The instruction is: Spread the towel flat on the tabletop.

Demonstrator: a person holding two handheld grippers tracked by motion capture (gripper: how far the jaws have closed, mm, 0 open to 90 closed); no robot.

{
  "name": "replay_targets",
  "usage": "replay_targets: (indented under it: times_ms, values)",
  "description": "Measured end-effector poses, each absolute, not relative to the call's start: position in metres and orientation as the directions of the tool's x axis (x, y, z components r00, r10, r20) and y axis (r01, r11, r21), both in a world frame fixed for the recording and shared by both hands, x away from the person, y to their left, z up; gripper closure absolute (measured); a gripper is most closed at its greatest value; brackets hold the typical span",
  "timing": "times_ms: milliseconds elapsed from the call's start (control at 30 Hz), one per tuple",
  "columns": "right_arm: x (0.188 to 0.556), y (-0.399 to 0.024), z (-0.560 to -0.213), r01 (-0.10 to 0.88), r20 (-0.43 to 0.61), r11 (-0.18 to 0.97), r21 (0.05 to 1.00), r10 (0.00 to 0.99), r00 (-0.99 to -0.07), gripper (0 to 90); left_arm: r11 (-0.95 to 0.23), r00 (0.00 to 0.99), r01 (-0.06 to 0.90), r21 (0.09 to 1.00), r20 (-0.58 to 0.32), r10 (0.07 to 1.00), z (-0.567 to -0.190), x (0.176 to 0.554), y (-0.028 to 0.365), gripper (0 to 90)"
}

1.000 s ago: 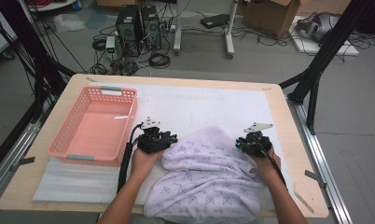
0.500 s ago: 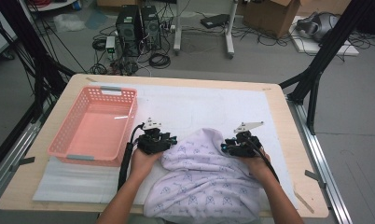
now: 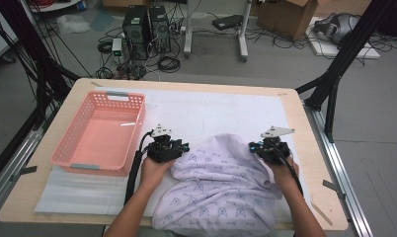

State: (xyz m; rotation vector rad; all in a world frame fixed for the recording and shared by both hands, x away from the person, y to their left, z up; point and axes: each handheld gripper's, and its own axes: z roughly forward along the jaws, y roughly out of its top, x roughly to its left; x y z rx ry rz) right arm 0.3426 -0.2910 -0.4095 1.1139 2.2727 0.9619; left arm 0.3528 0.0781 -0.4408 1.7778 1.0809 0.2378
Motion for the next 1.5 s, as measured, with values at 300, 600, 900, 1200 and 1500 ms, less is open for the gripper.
replay_targets:
  times_ms: [300,600,900,1200,1500]
  values:
    - [0.320,-0.331,-0.412,0.552,-0.179,0.407,0.728,0.890,-0.420,67.4,-0.131,0.593,0.535,0.835,-0.260,0.762,-0.435,0.361,0.070,64.8]
    - [0.284,-0.349,-0.419,0.520,-0.058,0.298,0.800,0.902,-0.428,61.7,-0.173,0.564,0.607,0.776,-0.267,0.782,-0.448,0.389,0.060,80.5]
    - [0.276,-0.350,-0.416,0.500,-0.027,0.277,0.821,0.892,-0.451,60.5,-0.279,0.681,0.595,0.754,-0.287,0.674,-0.449,0.375,0.033,71.5]
    - [0.278,-0.347,-0.419,0.503,-0.025,0.287,0.815,0.885,-0.465,59.2,-0.436,0.792,0.485,0.758,-0.168,0.587,-0.446,0.352,-0.005,54.5]
    - [0.277,-0.347,-0.420,0.504,-0.019,0.286,0.815,0.882,-0.471,59.7,-0.348,0.685,0.480,0.806,-0.096,0.722,-0.427,0.354,0.008,79.2]
